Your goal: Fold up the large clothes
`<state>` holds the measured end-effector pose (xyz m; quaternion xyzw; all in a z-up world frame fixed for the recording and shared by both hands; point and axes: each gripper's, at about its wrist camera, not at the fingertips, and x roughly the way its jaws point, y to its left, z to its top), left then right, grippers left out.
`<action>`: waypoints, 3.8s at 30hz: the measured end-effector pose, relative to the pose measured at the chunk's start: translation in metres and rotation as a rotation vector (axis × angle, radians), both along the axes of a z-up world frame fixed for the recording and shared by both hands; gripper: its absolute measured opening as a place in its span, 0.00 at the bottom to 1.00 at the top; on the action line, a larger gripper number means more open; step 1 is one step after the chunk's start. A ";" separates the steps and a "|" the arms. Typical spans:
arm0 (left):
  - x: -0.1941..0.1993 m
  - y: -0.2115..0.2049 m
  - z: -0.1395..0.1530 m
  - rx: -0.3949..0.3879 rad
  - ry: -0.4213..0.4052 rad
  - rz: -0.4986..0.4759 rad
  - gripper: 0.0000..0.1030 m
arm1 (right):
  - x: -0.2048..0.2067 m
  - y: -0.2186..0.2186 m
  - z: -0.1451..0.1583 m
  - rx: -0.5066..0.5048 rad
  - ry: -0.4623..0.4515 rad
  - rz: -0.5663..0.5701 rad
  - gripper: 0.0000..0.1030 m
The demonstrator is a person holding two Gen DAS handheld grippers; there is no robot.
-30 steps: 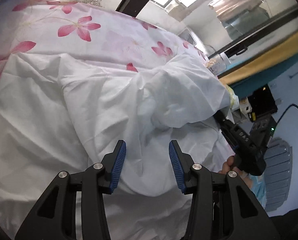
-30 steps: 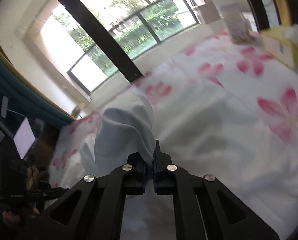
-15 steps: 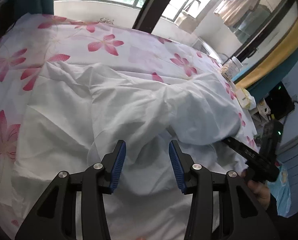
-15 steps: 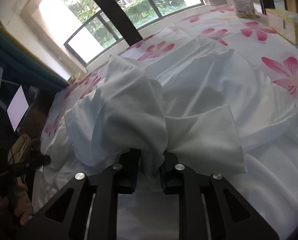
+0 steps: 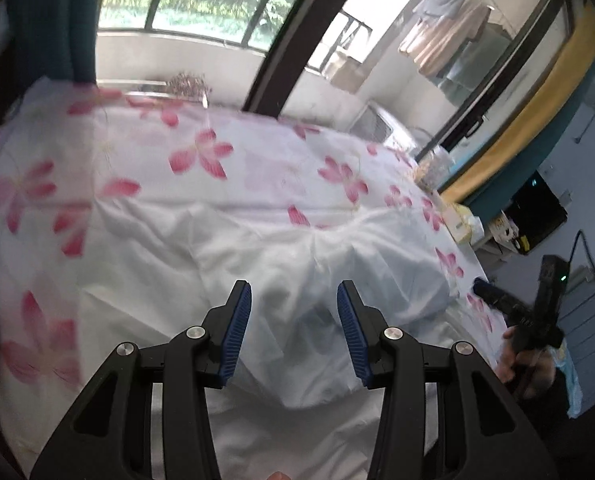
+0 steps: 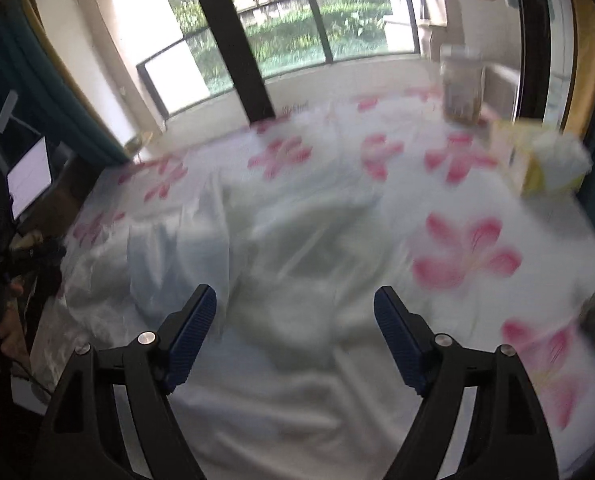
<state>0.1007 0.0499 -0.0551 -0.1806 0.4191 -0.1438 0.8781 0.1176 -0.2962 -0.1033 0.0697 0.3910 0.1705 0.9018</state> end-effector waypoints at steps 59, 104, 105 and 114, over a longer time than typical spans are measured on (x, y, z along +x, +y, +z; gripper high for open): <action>0.015 -0.039 -0.082 0.284 0.098 0.087 0.30 | 0.044 0.076 -0.059 -0.124 0.028 -0.019 0.59; -0.030 -0.007 -0.021 0.076 -0.034 0.157 0.34 | 0.005 0.030 -0.004 -0.120 -0.062 -0.057 0.76; -0.037 -0.005 -0.021 0.073 -0.032 0.159 0.34 | 0.003 0.028 -0.004 -0.121 -0.064 -0.061 0.77; -0.095 0.005 -0.024 0.071 -0.039 0.172 0.34 | -0.036 0.014 0.001 -0.129 -0.096 -0.090 0.77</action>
